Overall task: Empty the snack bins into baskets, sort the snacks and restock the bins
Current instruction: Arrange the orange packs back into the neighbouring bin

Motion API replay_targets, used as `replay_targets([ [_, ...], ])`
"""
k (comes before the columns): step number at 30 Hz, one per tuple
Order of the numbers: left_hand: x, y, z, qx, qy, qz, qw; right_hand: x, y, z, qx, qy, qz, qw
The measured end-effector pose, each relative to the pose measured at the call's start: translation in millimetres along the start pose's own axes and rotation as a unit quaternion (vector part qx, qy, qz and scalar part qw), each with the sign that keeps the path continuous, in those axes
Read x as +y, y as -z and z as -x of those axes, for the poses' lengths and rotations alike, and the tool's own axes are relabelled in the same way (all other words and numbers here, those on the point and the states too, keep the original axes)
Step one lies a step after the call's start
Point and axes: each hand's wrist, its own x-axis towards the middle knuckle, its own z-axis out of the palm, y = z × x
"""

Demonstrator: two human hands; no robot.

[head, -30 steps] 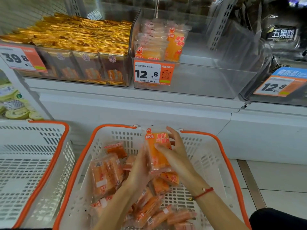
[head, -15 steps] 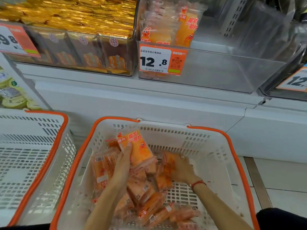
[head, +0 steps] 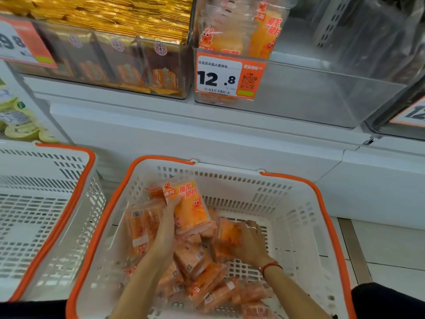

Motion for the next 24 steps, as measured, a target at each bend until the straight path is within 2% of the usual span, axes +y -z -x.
replay_targets([
  [5, 10.8, -1.3, 5.1, -0.012, -0.032, -0.033, 0.999, -0.2, 27.0, 23.8, -0.098, 0.064, -0.079, 0.990],
  [7, 14.9, -1.7, 7.1, -0.026, -0.029, -0.061, 0.997, -3.0, 51.4, 26.1, -0.050, 0.065, -0.114, 0.990],
  [9, 18.5, -0.5, 7.1, -0.041, -0.021, -0.085, 0.995, -11.1, 88.9, 24.8, 0.047, 0.112, -0.089, 0.989],
  [11, 22.5, 0.7, 7.4, -0.047, -0.021, -0.091, 0.994, -26.3, 134.8, 30.8, 0.162, 0.206, -0.045, 0.964],
  [13, 23.4, 3.8, 5.9, -0.057, -0.020, -0.093, 0.994, -46.8, 172.5, 43.6, 0.236, 0.302, -0.022, 0.923],
  [14, 24.9, 4.0, 7.2, -0.064, -0.019, -0.093, 0.993, -57.7, 184.4, 52.2, 0.238, 0.348, -0.007, 0.907],
  [16, 28.3, 5.4, 6.8, -0.085, -0.024, -0.100, 0.991, -81.8, 195.6, 72.6, 0.187, 0.407, 0.041, 0.893],
  [18, 34.0, 2.1, 9.5, -0.112, -0.032, -0.091, 0.989, -98.7, 193.2, 87.8, 0.155, 0.429, 0.098, 0.885],
  [20, 35.9, -3.9, 8.8, -0.125, -0.042, -0.065, 0.989, -107.3, 185.3, 94.7, 0.164, 0.426, 0.099, 0.884],
  [22, 32.4, -6.0, 5.3, -0.136, -0.049, -0.068, 0.987, -109.9, 183.3, 97.8, 0.142, 0.391, -0.025, 0.909],
  [24, 27.1, -7.8, 4.2, -0.141, -0.044, -0.076, 0.986, -110.5, 184.4, 99.7, 0.071, 0.324, -0.192, 0.924],
])
